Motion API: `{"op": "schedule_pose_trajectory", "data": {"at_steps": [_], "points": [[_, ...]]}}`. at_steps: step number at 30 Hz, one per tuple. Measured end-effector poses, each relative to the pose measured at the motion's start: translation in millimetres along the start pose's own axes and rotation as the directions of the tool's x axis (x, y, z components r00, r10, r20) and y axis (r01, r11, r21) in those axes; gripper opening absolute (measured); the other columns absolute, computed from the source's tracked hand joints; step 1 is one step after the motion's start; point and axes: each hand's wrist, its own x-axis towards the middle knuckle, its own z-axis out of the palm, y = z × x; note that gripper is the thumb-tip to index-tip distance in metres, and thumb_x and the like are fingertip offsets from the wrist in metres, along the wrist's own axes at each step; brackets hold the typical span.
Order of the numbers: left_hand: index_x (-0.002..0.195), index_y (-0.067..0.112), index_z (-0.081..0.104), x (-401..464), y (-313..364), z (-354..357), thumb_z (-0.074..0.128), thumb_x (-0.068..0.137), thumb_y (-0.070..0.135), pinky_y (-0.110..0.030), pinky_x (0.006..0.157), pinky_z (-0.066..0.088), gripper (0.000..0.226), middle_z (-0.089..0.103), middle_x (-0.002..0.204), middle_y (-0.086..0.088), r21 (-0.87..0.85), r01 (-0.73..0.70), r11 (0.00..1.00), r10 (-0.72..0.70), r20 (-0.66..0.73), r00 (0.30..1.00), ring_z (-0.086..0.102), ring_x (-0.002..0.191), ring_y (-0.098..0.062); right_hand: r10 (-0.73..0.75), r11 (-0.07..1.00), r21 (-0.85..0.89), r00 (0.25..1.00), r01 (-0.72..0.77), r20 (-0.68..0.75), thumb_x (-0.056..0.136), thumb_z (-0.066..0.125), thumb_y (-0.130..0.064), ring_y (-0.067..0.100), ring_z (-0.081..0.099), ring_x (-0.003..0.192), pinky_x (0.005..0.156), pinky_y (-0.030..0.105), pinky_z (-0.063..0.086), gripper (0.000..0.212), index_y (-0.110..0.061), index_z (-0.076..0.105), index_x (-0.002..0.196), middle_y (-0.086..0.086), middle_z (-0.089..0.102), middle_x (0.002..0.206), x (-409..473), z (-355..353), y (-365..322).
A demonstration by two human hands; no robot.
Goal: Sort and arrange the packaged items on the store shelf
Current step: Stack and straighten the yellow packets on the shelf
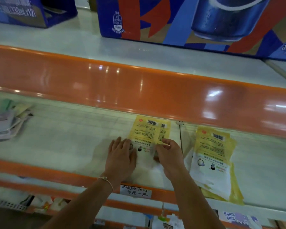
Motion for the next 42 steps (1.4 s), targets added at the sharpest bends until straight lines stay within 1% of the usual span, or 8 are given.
{"op": "schedule_pose_trajectory", "data": {"at_steps": [7, 10, 13, 20, 30, 33, 37, 42], "points": [[0.125, 0.012, 0.055, 0.7, 0.6, -11.2, 0.042, 0.085, 0.045, -0.045, 0.117, 0.023, 0.053, 0.058, 0.13, -0.008, -0.185, 0.045, 0.982, -0.046, -0.003, 0.999, 0.037, 0.136, -0.028, 0.126, 0.951, 0.263, 0.982, -0.161, 0.143, 0.087, 0.064, -0.002, 0.027, 0.064, 0.077, 0.075, 0.039, 0.056, 0.009, -0.003, 0.065, 0.096, 0.017, 0.071, 0.088, -1.3, 7.7, -1.2], [0.121, 0.014, 0.057, 0.8, 0.0, -12.0, 0.041, 0.086, 0.047, -0.045, 0.116, 0.023, 0.051, 0.059, 0.127, -0.006, -0.216, 0.062, 0.974, -0.062, 0.004, 0.998, 0.036, 0.136, -0.026, 0.123, 0.958, 0.231, 0.97, -0.171, 0.208, 0.089, 0.064, -0.003, 0.021, 0.051, 0.06, 0.06, 0.033, 0.044, 0.004, -0.001, 0.065, 0.085, 0.012, 0.06, 0.068, -8.1, 15.4, -1.9], [0.121, 0.013, 0.058, 0.3, 0.8, -12.8, 0.041, 0.085, 0.046, -0.045, 0.116, 0.025, 0.052, 0.058, 0.128, -0.007, -0.232, 0.063, 0.971, -0.066, -0.007, 0.998, 0.036, 0.136, -0.027, 0.04, 0.992, 0.111, 0.979, -0.063, 0.198, 0.09, 0.064, -0.008, 0.023, 0.063, 0.062, 0.054, 0.03, 0.053, 0.008, -0.008, 0.066, 0.098, 0.008, 0.069, 0.076, -12.9, 25.3, -0.8], [0.118, 0.011, 0.058, 3.4, -8.4, -4.5, 0.028, 0.091, 0.051, -0.05, 0.106, 0.037, 0.057, 0.064, 0.115, -0.007, -0.267, 0.083, 0.96, -0.111, -0.089, 0.99, 0.047, 0.125, -0.032, -0.035, 0.999, 0.018, 0.993, 0.033, 0.116, 0.091, 0.061, -0.013, 0.028, 0.069, 0.078, 0.074, 0.046, 0.058, 0.012, -0.023, 0.068, 0.089, 0.006, 0.074, 0.084, -9.2, 17.7, 3.0], [0.123, 0.007, 0.059, -1.5, 6.8, 1.2, 0.029, 0.093, 0.041, -0.047, 0.117, 0.025, 0.055, 0.057, 0.134, -0.013, -0.06, -0.123, 0.991, 0.118, -0.079, 0.99, 0.039, 0.136, -0.031, 0.029, 0.987, 0.16, 0.998, -0.019, -0.061, 0.09, 0.064, -0.01, 0.034, 0.064, 0.073, 0.069, 0.043, 0.053, 0.012, 0.0, 0.065, 0.096, 0.031, 0.067, 0.099, -3.6, -47.3, 11.6], [0.124, 0.008, 0.059, -1.7, 25.7, 6.9, 0.029, 0.094, 0.041, -0.047, 0.115, 0.028, 0.053, 0.057, 0.134, -0.013, -0.086, -0.174, 0.981, 0.17, -0.047, 0.984, 0.041, 0.135, -0.029, 0.009, 0.992, 0.123, 0.997, 0.001, -0.082, 0.092, 0.062, -0.012, 0.044, 0.067, 0.075, 0.068, 0.049, 0.056, 0.009, -0.006, 0.068, 0.094, 0.023, 0.071, 0.088, -7.8, -65.0, 12.3], [0.122, 0.008, 0.058, -2.8, 55.8, 13.4, 0.028, 0.095, 0.041, -0.047, 0.113, 0.032, 0.052, 0.057, 0.134, -0.011, -0.125, -0.237, 0.963, 0.237, -0.021, 0.971, 0.042, 0.134, -0.029, -0.038, 0.994, 0.101, 0.989, 0.053, -0.14, 0.093, 0.06, -0.009, 0.028, 0.067, 0.074, 0.056, 0.035, 0.054, 0.01, -0.006, 0.069, 0.095, 0.012, 0.072, 0.087, -10.8, -91.0, 14.4], [0.127, 0.01, 0.054, 2.1, 71.8, 19.1, 0.027, 0.094, 0.044, -0.045, 0.114, 0.03, 0.054, 0.053, 0.136, -0.009, -0.074, -0.255, 0.964, 0.259, 0.053, 0.965, 0.038, 0.136, -0.028, -0.075, 0.996, -0.072, 0.962, 0.059, -0.262, 0.091, 0.061, -0.019, 0.031, 0.064, 0.071, 0.06, 0.044, 0.055, 0.013, -0.007, 0.066, 0.087, 0.02, 0.069, 0.084, -10.7, -121.6, 21.0]]}}
